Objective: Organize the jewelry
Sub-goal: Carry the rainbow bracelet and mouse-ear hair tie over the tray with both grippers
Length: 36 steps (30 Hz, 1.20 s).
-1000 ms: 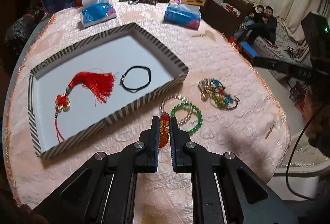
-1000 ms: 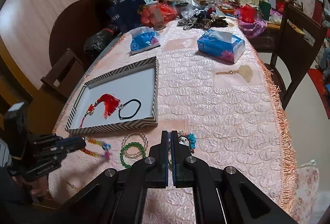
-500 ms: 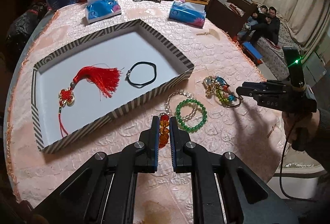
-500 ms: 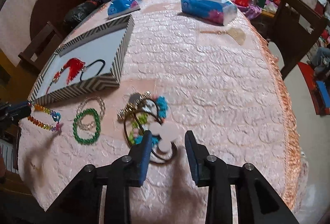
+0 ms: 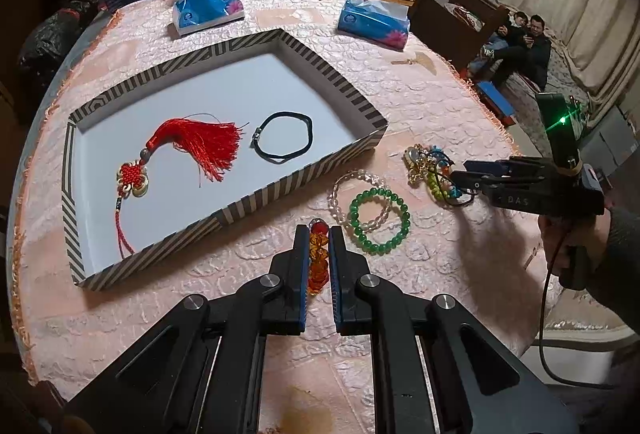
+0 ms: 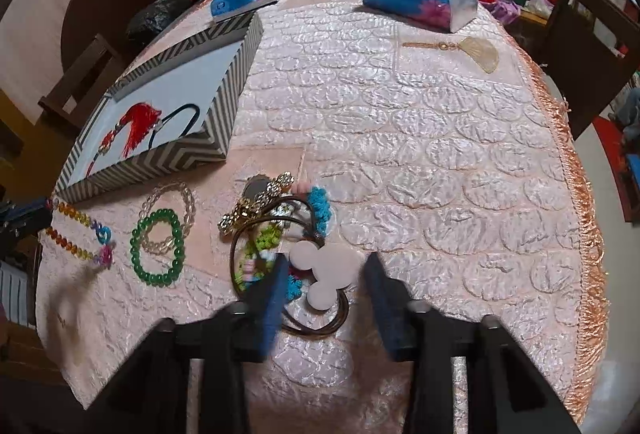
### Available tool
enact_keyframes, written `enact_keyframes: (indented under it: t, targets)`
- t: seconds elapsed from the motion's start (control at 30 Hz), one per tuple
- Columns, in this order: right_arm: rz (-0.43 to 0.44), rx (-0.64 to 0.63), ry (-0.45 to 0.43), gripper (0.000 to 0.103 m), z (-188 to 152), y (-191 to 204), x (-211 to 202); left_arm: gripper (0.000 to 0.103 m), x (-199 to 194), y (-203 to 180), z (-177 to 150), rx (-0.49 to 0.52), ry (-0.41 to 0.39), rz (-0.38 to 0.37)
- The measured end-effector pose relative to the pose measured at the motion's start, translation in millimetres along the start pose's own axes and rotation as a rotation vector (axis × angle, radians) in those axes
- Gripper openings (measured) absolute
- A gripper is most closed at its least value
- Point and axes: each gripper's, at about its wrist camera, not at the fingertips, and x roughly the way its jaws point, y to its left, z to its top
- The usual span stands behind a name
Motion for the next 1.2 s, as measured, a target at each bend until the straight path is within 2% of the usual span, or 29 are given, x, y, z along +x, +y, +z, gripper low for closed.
enact_keyframes:
  t: [0.1,0.47,0.67,1.2]
  targets:
    - [-0.014,-0.003,0.001,0.033,-2,1,-5,0.008,-1,-3,1,0.004,-0.005,-0.006]
    - [0.010,0.055,-0.142,0.033,-7,9,-70,0.008,-5,-10,2,0.020,-0.025,-0.027]
    - [-0.001,0.030,-0.184,0.033,1,25,-96,0.008,-13,-18,6,0.039,-0.050,-0.042]
    - [-0.029,-0.051,-0.228,0.033,28,65,-113,0.008,-42,-10,19,0.034,-0.132,-0.044]
